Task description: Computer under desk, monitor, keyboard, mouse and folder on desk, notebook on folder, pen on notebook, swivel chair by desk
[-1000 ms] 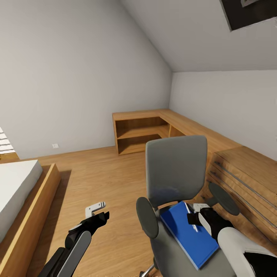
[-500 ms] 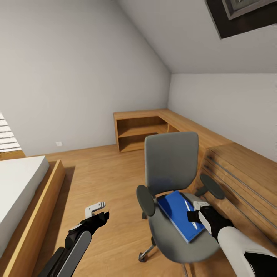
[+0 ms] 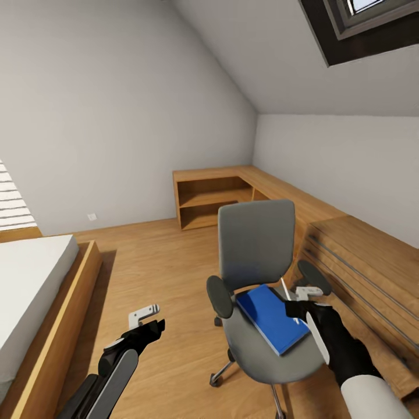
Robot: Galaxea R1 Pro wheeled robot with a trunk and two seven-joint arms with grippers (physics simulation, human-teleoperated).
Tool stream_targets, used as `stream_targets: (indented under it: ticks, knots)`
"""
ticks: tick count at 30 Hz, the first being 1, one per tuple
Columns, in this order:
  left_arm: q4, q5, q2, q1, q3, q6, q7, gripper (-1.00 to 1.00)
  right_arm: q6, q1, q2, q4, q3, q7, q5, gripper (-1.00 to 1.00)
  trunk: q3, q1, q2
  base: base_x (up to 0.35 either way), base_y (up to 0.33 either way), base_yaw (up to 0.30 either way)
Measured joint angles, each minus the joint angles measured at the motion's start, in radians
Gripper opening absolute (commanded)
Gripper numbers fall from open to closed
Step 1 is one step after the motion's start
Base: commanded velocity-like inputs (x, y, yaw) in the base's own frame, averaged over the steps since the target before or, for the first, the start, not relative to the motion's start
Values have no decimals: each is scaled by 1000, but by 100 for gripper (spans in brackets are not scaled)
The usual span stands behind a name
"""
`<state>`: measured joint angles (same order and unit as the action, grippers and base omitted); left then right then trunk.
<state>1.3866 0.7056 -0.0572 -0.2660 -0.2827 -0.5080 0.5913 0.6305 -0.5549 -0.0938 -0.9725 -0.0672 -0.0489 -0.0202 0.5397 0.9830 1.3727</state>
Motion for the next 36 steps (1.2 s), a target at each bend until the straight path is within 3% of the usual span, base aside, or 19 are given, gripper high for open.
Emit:
stream_targets:
  ticks: [4,8,13,23,26,30,31,36]
  knots:
    - [7,0,0,0,-1,1,0,100,95,99,33,-229,-6,0,56,-100,-13,-15,-28,-2,0,0]
    - [56,0,-1,16,-1,2,0,100,159,176,44,-395,-8,-1,79,-100,-25,-31,-56,0,0,0]
    - [158,-1,-2,74,-1,1,0,100,179,218,46,-481,-8,-2,103,-100,-41,-50,-91,0,0,0]
    - [217,0,-2,114,-2,-3,6,100,185,228,47,-536,-30,-2,117,-100,-72,-88,-161,0,0,0]
    - [217,0,-2,115,-3,-4,6,100,185,229,60,-548,-38,-1,117,-100,-82,-100,-182,0,0,0]
    - [215,0,-2,115,-3,-4,6,100,185,229,65,-550,-66,-1,117,-100,-94,-115,-210,0,0,-44]
    - [214,0,0,115,-25,-4,7,100,184,229,67,-551,-104,-1,114,-100,-97,-119,-217,0,0,-210]
    - [213,-1,0,115,-38,-4,8,100,179,229,74,-552,-124,-2,118,-100,-113,-138,-252,0,0,-90]
